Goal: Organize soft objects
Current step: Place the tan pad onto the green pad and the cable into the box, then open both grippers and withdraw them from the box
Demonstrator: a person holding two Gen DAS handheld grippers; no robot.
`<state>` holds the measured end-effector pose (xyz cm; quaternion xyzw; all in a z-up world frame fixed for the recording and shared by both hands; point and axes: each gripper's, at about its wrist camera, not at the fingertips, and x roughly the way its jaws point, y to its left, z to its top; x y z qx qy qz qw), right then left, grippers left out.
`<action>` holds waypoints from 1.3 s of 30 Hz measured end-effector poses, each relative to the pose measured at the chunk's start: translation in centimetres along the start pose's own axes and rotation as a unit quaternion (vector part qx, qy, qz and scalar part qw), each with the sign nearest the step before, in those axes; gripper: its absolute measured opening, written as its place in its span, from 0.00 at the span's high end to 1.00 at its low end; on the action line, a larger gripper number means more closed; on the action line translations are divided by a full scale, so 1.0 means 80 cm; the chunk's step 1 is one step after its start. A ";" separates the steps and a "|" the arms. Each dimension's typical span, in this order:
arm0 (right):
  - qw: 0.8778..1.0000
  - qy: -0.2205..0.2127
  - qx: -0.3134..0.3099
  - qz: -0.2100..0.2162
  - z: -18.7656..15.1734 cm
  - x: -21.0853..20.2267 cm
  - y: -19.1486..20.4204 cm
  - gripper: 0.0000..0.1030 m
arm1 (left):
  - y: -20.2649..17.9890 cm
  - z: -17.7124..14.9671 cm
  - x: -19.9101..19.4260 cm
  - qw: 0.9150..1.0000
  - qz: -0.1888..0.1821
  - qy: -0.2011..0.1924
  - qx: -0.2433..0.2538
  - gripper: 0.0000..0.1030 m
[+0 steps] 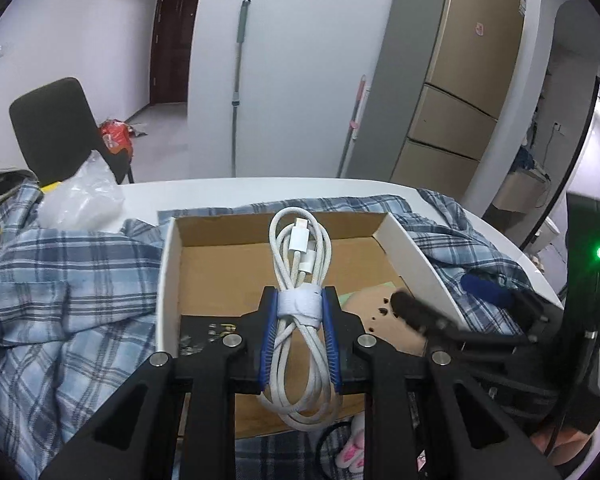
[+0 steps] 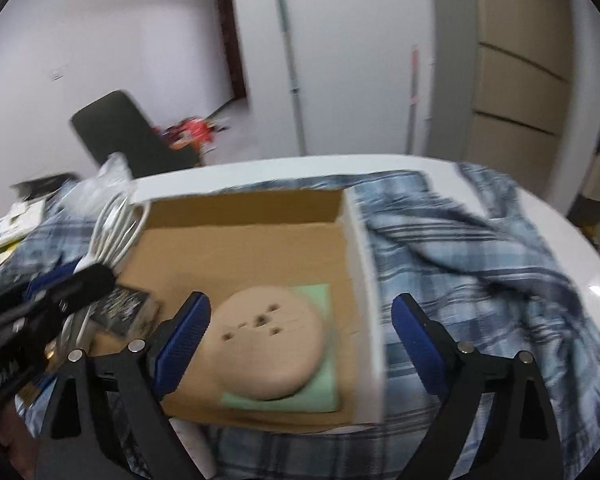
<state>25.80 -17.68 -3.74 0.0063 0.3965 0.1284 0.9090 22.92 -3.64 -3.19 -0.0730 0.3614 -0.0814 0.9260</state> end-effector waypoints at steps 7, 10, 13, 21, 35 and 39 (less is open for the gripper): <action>0.999 -0.004 0.032 -0.035 0.007 -0.002 -0.022 0.12 | 0.006 -0.007 0.026 0.999 -0.015 0.034 -0.016 0.78; 0.999 -0.002 0.036 -0.032 0.010 -0.001 -0.025 0.12 | 0.009 -0.007 0.027 0.999 -0.003 0.034 -0.020 0.70; 0.999 -0.004 0.030 -0.033 0.010 -0.002 -0.023 0.12 | 0.013 -0.006 0.019 1.000 0.007 0.021 -0.021 0.48; 0.999 -0.021 0.032 -0.031 0.014 -0.014 -0.023 0.12 | 0.009 0.008 -0.017 0.999 0.025 -0.028 -0.007 0.48; 0.992 -0.126 -0.012 -0.002 0.037 -0.160 0.029 0.12 | -0.015 0.018 -0.225 0.983 0.036 -0.174 0.044 0.48; 0.988 -0.156 -0.009 0.009 0.030 -0.201 0.038 0.11 | -0.003 0.001 -0.262 0.979 0.033 -0.194 0.044 0.48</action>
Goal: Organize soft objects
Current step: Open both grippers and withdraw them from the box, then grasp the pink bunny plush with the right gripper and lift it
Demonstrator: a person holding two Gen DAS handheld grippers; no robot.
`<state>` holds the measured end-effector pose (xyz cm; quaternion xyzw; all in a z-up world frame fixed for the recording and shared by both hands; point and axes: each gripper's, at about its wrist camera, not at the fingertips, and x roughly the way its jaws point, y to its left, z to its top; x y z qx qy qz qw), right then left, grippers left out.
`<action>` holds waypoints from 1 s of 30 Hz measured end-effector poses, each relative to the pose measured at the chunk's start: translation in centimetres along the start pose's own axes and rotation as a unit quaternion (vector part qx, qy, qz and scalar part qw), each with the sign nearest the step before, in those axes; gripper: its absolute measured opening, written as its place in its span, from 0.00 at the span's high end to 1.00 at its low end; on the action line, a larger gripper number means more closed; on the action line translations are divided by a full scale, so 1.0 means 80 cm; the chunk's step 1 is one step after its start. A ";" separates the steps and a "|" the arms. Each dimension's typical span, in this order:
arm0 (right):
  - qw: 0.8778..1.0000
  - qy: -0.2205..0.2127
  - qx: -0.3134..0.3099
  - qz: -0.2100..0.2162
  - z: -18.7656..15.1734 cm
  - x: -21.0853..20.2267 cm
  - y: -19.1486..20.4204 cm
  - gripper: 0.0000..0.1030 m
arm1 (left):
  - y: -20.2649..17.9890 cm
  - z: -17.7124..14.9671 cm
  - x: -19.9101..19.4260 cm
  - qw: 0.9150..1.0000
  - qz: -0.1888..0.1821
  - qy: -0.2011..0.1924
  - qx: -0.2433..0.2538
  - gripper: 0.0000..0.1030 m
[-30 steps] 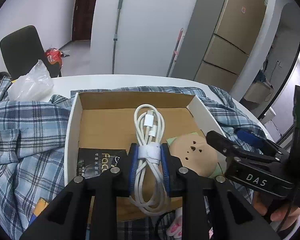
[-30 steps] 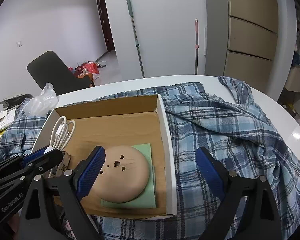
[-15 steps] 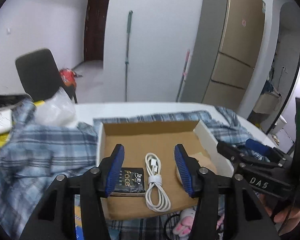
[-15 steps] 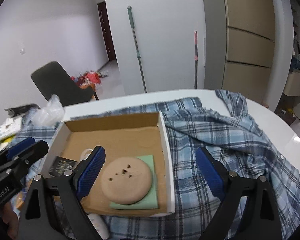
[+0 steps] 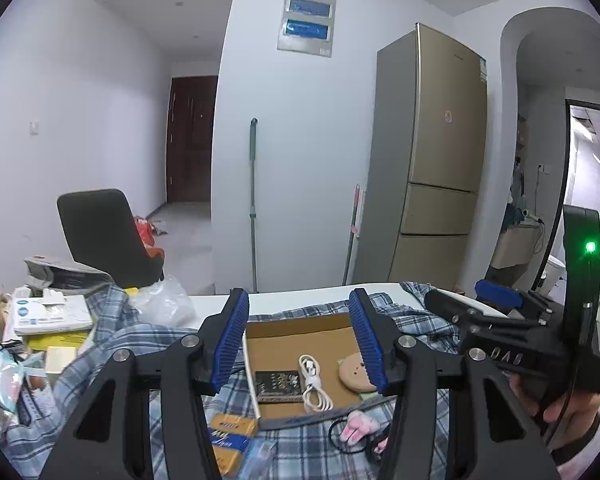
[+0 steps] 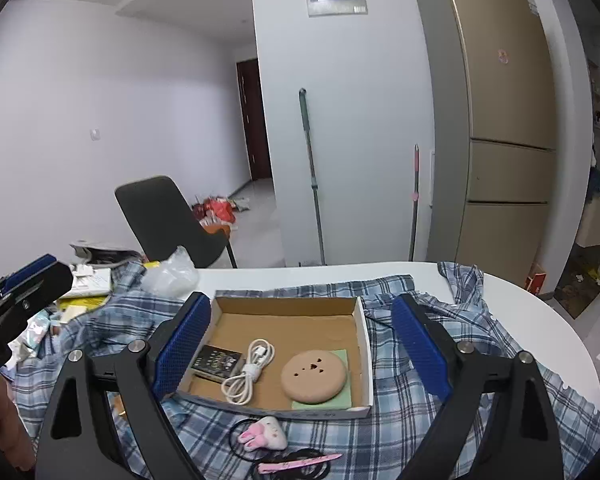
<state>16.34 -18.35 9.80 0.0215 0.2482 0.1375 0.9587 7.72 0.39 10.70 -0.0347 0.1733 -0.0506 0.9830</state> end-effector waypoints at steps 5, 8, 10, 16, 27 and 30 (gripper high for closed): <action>1.000 -0.016 0.001 0.010 -0.010 -0.024 0.007 0.11 | 0.009 -0.024 -0.026 1.000 -0.005 -0.010 0.007 0.44; 1.000 -0.019 -0.011 0.020 -0.022 -0.025 0.013 0.11 | 0.016 -0.045 -0.027 1.000 -0.018 -0.011 0.005 0.22; 0.999 -0.020 -0.018 0.028 -0.031 -0.023 0.018 0.11 | 0.017 -0.057 -0.028 1.000 -0.018 -0.013 0.007 0.22; 0.998 -0.020 -0.034 0.040 -0.058 -0.008 0.027 0.11 | 0.027 -0.091 -0.023 0.999 0.001 -0.037 0.002 0.14; 0.999 0.007 -0.045 0.020 -0.098 0.030 0.027 0.11 | 0.039 -0.128 -0.002 0.999 0.027 -0.041 -0.005 0.00; 0.998 0.020 -0.048 0.021 -0.103 0.036 0.028 0.11 | 0.041 -0.129 0.003 0.999 0.032 -0.029 -0.005 0.00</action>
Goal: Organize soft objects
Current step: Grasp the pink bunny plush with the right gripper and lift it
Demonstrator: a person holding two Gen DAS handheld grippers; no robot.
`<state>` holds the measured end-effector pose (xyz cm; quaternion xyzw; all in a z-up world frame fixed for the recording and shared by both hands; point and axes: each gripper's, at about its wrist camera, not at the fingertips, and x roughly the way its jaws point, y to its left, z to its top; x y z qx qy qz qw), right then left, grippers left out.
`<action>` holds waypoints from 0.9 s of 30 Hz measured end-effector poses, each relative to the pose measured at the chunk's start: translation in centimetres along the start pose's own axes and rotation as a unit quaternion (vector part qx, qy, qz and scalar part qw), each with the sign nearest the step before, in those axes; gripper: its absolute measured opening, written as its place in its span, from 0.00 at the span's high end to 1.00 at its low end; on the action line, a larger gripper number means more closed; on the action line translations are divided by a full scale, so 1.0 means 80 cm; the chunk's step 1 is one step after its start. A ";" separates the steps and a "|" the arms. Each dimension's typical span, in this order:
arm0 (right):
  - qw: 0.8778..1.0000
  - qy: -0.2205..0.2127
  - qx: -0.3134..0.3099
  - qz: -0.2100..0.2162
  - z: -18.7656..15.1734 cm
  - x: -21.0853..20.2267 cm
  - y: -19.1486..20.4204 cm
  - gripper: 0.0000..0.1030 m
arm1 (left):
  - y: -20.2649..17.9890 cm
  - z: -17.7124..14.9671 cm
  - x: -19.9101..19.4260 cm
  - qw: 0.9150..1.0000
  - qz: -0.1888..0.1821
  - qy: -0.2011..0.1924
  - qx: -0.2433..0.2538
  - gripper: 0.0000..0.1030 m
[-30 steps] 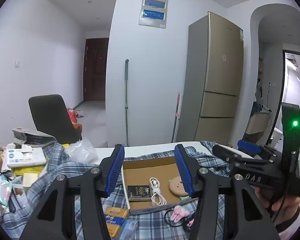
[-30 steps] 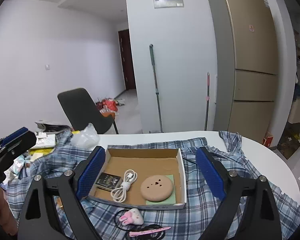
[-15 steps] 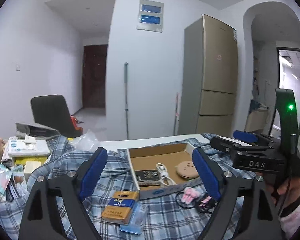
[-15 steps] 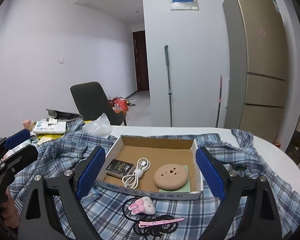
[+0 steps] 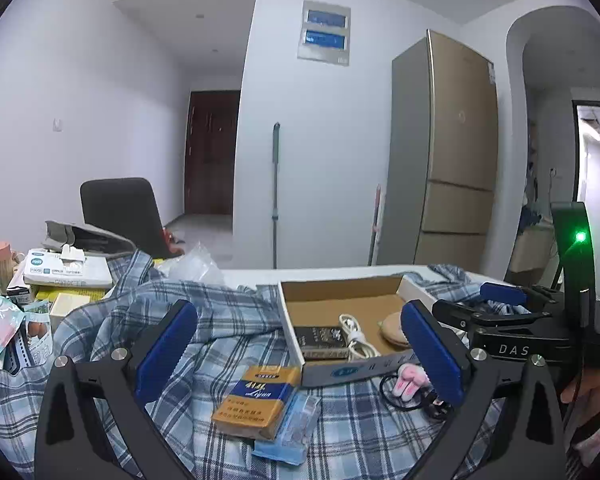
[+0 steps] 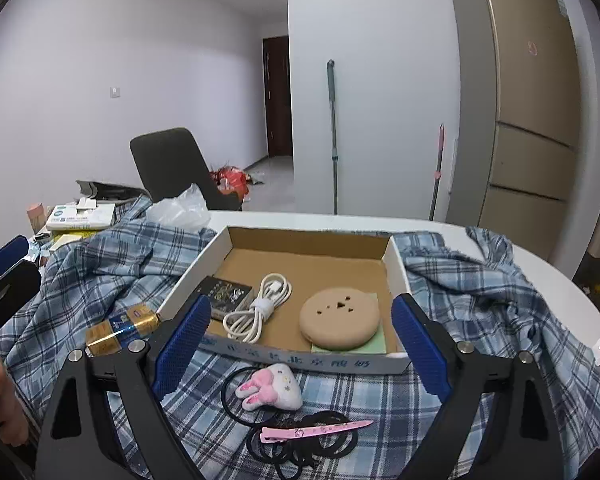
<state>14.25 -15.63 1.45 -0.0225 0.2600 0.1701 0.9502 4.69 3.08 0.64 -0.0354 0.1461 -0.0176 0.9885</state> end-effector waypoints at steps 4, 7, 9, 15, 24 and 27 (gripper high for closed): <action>1.000 0.019 0.003 0.004 -0.005 0.010 -0.001 0.11 | 0.005 -0.002 0.008 1.000 -0.003 0.020 -0.006 0.00; 0.999 0.031 0.008 -0.015 -0.009 0.019 -0.004 0.12 | 0.009 -0.003 0.014 0.999 0.000 0.034 -0.009 0.00; 0.999 0.047 0.003 -0.005 -0.012 0.027 -0.003 0.12 | 0.012 -0.004 0.020 0.999 0.005 0.049 -0.009 0.00; 0.993 0.116 -0.014 0.007 -0.027 0.058 0.004 0.20 | 0.026 -0.008 0.035 0.996 0.010 0.083 -0.028 0.00; 0.980 0.197 -0.013 0.028 -0.051 0.093 0.003 0.48 | 0.044 -0.016 0.052 0.991 0.014 0.123 -0.058 0.00; 0.977 0.209 -0.010 0.040 -0.055 0.097 0.003 0.58 | 0.048 -0.018 0.055 0.989 0.013 0.131 -0.066 0.00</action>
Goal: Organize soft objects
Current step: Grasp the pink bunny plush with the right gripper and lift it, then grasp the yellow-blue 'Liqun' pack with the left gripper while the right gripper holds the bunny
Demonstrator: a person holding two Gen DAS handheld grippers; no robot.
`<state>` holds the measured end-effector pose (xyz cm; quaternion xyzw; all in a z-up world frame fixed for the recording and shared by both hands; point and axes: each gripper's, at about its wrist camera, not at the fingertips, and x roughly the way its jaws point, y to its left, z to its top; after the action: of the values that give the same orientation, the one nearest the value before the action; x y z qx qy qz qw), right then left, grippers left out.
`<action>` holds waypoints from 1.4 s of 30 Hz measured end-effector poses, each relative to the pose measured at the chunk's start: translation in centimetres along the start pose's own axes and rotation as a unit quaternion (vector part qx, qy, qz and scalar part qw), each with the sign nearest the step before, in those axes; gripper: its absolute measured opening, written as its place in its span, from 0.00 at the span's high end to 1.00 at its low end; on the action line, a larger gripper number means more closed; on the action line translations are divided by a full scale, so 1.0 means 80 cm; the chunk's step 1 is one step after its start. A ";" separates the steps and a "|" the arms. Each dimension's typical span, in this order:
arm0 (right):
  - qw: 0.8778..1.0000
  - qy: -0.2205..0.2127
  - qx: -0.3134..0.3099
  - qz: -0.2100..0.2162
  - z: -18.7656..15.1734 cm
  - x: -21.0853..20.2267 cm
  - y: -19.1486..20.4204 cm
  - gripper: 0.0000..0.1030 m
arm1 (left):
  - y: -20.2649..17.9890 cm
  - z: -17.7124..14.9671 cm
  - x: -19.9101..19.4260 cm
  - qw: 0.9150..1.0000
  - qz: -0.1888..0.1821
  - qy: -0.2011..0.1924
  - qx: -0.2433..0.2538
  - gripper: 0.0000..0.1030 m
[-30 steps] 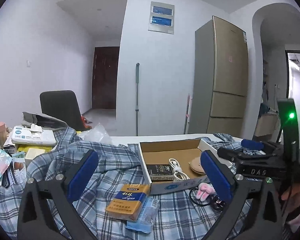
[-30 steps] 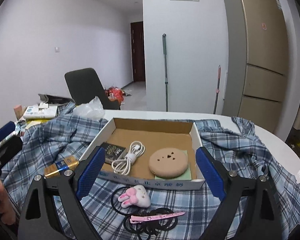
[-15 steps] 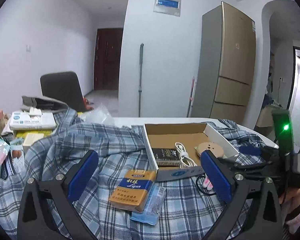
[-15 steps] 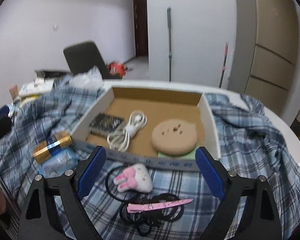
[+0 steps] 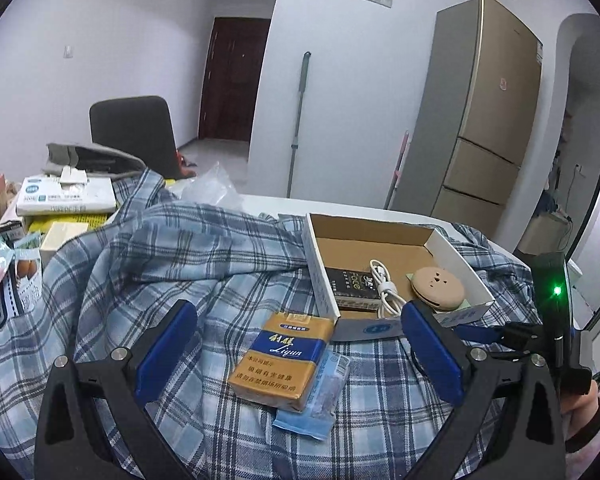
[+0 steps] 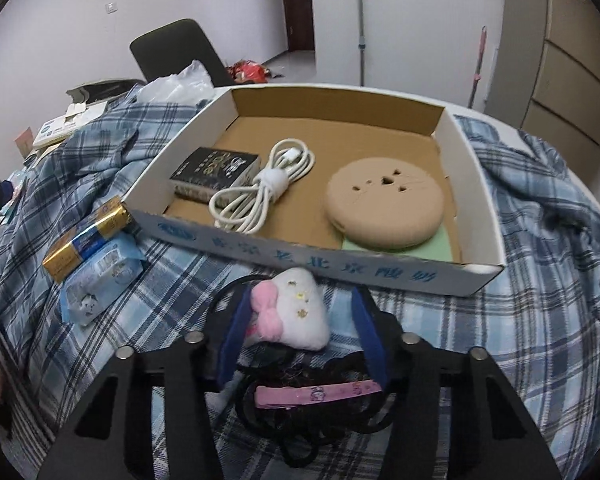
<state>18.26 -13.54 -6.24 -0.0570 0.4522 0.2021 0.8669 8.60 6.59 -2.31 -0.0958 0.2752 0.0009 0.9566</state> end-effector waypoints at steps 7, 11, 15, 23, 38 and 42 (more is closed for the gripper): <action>1.000 0.006 -0.011 0.019 -0.002 0.002 0.006 0.71 | -0.004 -0.002 -0.003 1.000 0.001 -0.007 0.006 0.00; 1.000 -0.017 -0.014 0.023 -0.002 -0.013 0.007 0.71 | -0.003 -0.001 -0.002 1.000 0.008 -0.002 0.008 0.00; 0.998 -0.037 -0.003 0.043 0.002 -0.025 0.004 0.71 | -0.010 -0.001 -0.002 1.000 0.009 0.003 0.026 0.00; 0.992 -0.112 -0.019 0.056 0.006 -0.061 0.013 0.71 | 0.033 0.003 0.045 0.991 -0.064 0.110 -0.045 0.32; 0.989 -0.126 -0.035 0.068 0.003 -0.070 0.024 0.71 | 0.061 -0.012 0.092 0.973 -0.090 0.190 -0.100 0.32; 0.989 -0.127 -0.037 0.067 0.003 -0.071 0.024 0.71 | 0.058 -0.014 0.091 0.972 -0.092 0.192 -0.095 0.32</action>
<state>14.77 -13.37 -1.39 -0.0323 0.3339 0.2814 0.8990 13.97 10.61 -7.92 -0.2092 0.4426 -0.0794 0.8683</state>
